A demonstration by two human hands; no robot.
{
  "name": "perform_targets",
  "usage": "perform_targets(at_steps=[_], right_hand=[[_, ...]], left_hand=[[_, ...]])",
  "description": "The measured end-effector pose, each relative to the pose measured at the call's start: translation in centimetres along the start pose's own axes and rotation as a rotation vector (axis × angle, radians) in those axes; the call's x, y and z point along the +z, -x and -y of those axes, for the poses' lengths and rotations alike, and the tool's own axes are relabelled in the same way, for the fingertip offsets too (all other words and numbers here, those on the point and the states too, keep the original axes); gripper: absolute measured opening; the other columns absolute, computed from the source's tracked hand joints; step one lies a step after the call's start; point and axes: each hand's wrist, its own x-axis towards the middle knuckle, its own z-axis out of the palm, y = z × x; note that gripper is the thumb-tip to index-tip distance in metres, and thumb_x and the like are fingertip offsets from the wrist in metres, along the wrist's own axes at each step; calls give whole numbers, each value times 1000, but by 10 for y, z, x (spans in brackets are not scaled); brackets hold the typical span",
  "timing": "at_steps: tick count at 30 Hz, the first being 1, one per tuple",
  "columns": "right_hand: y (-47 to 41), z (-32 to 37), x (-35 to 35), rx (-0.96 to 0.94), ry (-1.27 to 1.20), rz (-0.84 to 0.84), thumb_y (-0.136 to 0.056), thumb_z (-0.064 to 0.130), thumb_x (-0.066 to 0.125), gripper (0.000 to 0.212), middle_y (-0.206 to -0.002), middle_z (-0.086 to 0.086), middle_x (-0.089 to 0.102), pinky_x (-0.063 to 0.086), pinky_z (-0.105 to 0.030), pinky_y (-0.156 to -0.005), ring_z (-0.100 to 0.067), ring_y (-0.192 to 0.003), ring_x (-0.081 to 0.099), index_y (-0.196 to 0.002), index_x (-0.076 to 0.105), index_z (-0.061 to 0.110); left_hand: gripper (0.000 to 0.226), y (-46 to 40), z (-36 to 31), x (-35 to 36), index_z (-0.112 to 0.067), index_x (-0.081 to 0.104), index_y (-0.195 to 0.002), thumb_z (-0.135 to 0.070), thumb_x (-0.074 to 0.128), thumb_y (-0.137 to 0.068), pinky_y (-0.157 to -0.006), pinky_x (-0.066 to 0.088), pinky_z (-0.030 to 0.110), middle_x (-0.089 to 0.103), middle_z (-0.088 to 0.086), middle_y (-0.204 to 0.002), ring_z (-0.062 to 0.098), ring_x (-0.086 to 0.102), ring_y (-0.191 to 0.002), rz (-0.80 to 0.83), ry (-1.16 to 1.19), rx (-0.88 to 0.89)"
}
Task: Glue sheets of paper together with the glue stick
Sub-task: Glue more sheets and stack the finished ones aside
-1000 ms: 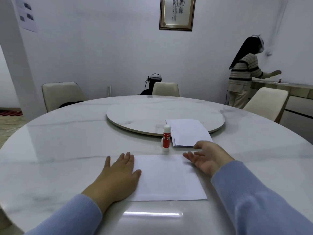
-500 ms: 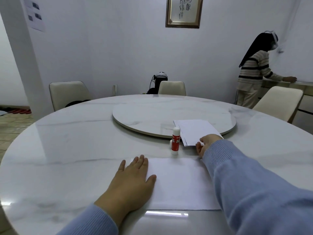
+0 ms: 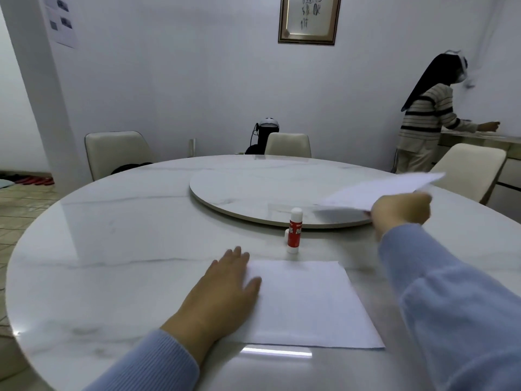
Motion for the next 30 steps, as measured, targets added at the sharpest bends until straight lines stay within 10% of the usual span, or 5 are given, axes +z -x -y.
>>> perform_targets(at_steps=[6,13,21,25,30], right_hand=[[28,69,-54,-464,-305,143,-90,13,53,31,-103,6,65,50,-17,-81,-9,-95,65,-121,50,13],[75,63,-84,-321,-675,780,-90,3,54,30,-93,3,77,58,-29,-76,-16,-92,72,-120,53,9],[90,-18,-89,-19,-354,871,-89,8,57,30,-80,-2,77,58,-24,-59,-17,-76,74,-116,53,21],[86,-39,-96,-175,-67,947,-90,13,60,50,-78,-8,76,58,-24,-59,-19,-70,72,-121,47,51],[75,-41,-103,-119,16,1119,-88,4,60,42,-87,-21,73,52,-43,-75,-35,-76,65,-108,67,40]], left_hand=[[27,-9,10,-25,-32,58,-118,-24,44,-96,-95,39,31,61,-7,-119,20,51,-118,-485,539,-48],[61,0,11,-54,-51,43,-131,-71,47,-74,-92,47,50,62,12,-128,35,58,-118,88,1763,-31],[67,11,2,-58,-50,20,-140,-62,48,-80,-71,58,29,70,-24,-105,9,69,-98,215,1518,138],[80,8,9,-51,-63,37,-126,-8,67,-77,-68,60,39,75,-1,-100,32,71,-91,88,1297,13],[28,14,12,-47,-37,69,-97,-14,69,-81,-61,56,24,70,-21,-81,11,71,-75,62,1026,-11]])
